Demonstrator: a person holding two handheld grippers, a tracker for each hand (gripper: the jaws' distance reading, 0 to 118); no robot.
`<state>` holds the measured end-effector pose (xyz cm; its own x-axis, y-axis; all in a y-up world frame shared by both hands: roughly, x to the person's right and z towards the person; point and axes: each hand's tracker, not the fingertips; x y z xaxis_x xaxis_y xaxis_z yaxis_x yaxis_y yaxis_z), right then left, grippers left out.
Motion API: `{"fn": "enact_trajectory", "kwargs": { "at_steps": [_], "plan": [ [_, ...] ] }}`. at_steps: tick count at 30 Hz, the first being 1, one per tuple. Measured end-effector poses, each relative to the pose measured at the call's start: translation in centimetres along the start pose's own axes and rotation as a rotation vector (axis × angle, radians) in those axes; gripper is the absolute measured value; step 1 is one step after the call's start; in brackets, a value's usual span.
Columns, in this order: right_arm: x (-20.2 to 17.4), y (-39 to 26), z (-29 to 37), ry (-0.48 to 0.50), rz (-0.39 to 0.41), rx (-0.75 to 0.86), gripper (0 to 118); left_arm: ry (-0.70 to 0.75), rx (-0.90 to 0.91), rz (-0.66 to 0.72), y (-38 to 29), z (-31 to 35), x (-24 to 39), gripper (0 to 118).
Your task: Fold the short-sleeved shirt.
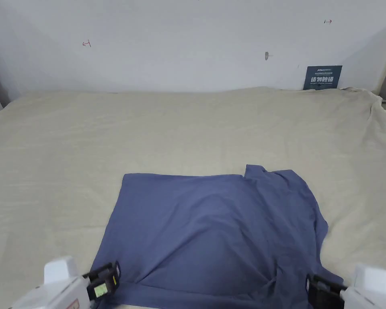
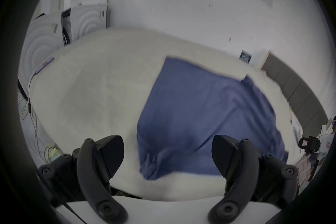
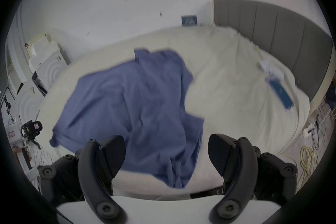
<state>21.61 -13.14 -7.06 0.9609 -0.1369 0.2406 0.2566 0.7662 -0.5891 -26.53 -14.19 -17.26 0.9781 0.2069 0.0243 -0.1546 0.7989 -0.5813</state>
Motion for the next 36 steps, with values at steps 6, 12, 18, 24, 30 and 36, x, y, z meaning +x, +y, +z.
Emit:
{"fn": "enact_trajectory", "kwargs": {
  "at_steps": [6, 12, 18, 24, 30, 36],
  "plan": [
    [-1.0, 5.1, 3.2, 0.0, 0.052, 0.204, 96, 0.005, 0.172, -0.081, 4.8, 2.1, 2.6, 103],
    [-2.3, 6.6, 4.6, -0.035, 0.09, 0.316, 81, 0.027, 0.205, -0.146, 6.1, 2.3, 4.8, 85],
    [-2.7, 6.3, 5.1, -0.036, 0.091, 0.363, 2, -0.039, 0.264, -0.129, 5.0, 2.8, 5.6, 4],
    [-2.9, 6.1, 5.8, -0.026, 0.108, 0.372, 0, -0.059, 0.252, -0.131, 4.7, 3.0, 5.4, 0],
    [-2.5, 5.9, 5.7, -0.018, 0.084, 0.364, 0, -0.046, 0.185, -0.13, 4.5, 2.6, 3.9, 0],
    [-2.5, 5.7, 5.6, -0.014, 0.087, 0.341, 0, 0.009, 0.041, -0.095, 3.0, 0.9, 1.2, 5]
  ]
}}
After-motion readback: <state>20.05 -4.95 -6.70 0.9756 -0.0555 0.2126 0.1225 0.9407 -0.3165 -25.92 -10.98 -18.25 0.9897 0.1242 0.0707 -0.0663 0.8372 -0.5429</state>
